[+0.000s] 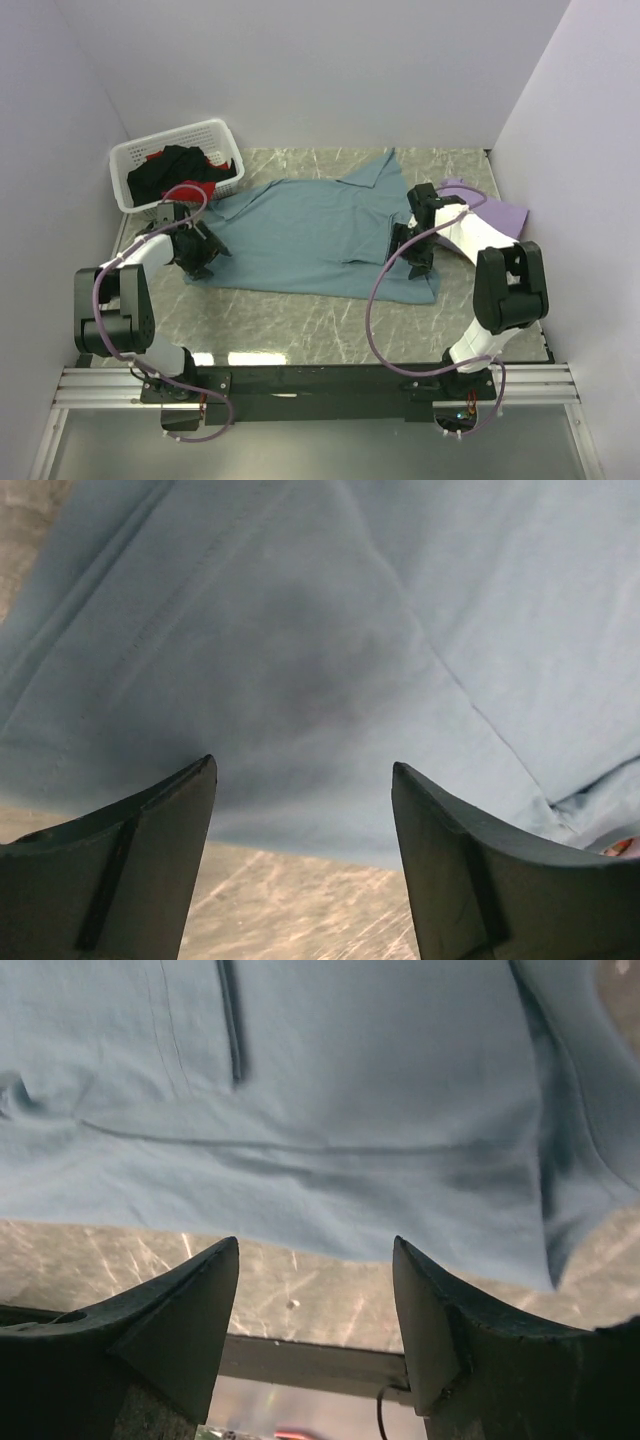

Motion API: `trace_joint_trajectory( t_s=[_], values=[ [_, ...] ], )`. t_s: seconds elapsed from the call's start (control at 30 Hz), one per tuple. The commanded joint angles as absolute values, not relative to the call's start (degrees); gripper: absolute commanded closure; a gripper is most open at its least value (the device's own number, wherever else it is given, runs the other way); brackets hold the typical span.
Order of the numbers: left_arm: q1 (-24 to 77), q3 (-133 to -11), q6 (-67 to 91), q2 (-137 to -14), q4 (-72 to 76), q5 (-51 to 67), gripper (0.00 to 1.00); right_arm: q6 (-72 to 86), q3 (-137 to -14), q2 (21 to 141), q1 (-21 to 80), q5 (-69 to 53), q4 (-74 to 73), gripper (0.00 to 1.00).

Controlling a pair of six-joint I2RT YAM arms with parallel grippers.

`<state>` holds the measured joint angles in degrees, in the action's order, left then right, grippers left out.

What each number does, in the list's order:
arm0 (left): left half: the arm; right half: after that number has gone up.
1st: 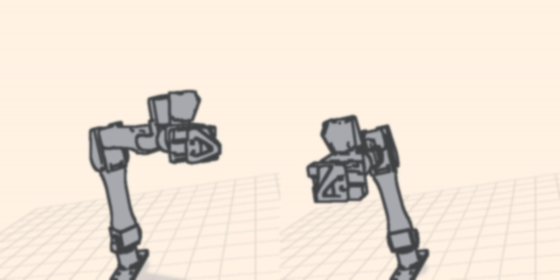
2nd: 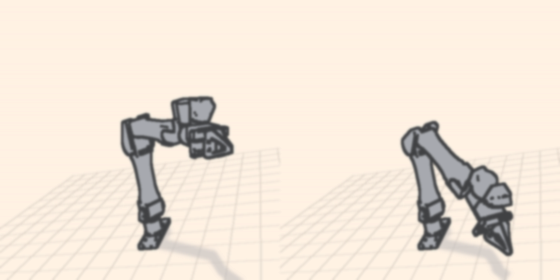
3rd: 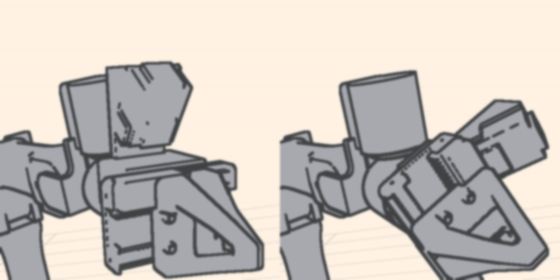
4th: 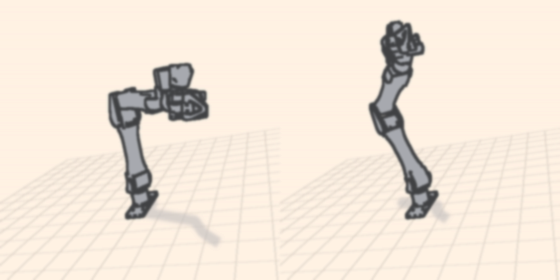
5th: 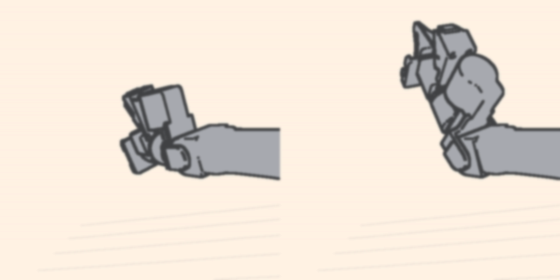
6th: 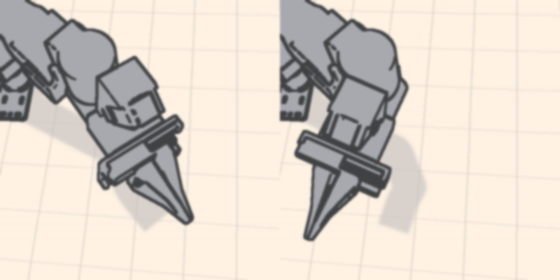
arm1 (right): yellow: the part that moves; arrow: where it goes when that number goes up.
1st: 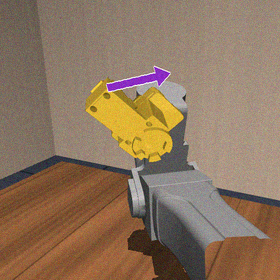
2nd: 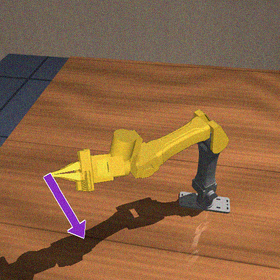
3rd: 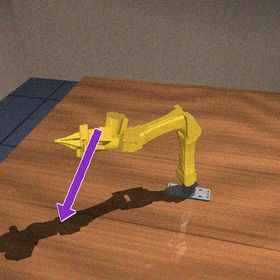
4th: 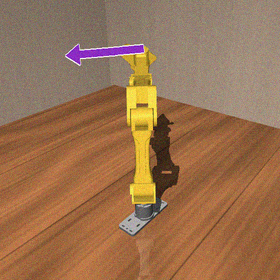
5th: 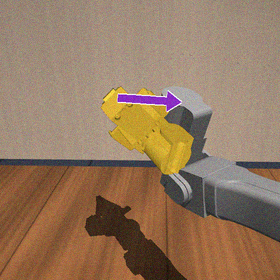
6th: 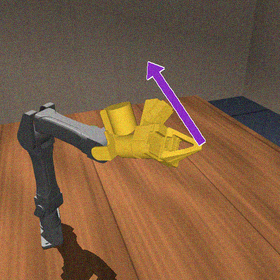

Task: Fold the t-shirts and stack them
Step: Fold the tshirt

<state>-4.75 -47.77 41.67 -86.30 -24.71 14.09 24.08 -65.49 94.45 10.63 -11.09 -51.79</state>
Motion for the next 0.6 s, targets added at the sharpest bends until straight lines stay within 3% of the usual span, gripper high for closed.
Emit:
trace_joint_trajectory(
  t_s=[0.0,0.57],
  values=[
    [-6.6,-47.1,41.3,-88.0,-22.5,13.9,0.24,24.9,-64.7,96.0,10.9,-12.7,-45.9,0.31],
    [-12.1,-41.5,38.4,-84.6,-24.4,14.7,0.23,29.0,-53.4,101.4,18.1,-10.6,-45.7,0.33]
  ],
)
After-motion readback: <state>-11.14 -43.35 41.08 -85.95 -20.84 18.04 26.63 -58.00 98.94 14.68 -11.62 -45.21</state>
